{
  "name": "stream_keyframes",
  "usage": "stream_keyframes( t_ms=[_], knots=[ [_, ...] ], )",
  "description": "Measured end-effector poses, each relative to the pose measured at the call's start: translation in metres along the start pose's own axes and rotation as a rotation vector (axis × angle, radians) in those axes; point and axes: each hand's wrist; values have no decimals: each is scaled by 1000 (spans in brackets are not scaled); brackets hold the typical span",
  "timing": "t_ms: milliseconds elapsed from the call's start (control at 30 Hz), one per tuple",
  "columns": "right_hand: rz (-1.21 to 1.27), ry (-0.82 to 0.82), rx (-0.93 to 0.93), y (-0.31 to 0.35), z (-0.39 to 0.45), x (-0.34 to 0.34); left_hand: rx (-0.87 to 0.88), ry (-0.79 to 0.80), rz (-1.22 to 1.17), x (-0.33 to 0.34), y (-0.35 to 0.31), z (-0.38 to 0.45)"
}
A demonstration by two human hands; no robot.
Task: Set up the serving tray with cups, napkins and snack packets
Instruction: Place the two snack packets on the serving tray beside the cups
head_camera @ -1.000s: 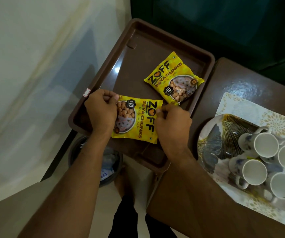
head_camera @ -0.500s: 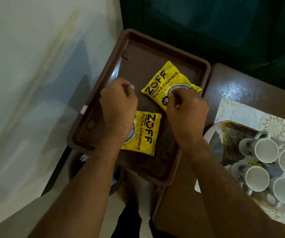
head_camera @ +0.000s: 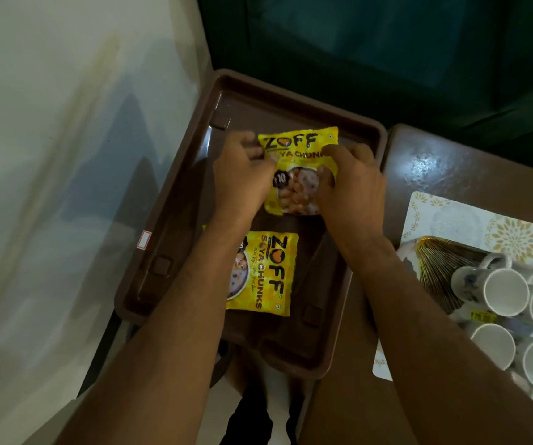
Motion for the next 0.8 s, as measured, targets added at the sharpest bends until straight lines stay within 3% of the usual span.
stream_keyframes(
  t_ms=[133,333,433,633,800],
  knots=[
    [77,47,85,7,-10,1,47,67,-5,-1,-8,12],
    [86,45,50,13,-26,13,138,-199,407,-22,8,4],
    [40,56,31,17,-31,16,71,-207,395,-26,14,2],
    [165,-127,89,13,-11,14,-45,-191,245,-29,23,10],
    [337,-19,210,10,22,19,-121,-199,126,-30,27,14]
  ],
)
Point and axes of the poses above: each hand's wrist, its own z-axis towards the middle knuckle, its own x-axis out of the palm, y = z × x, and after that the axes turned 13 degrees about -z, right-handed
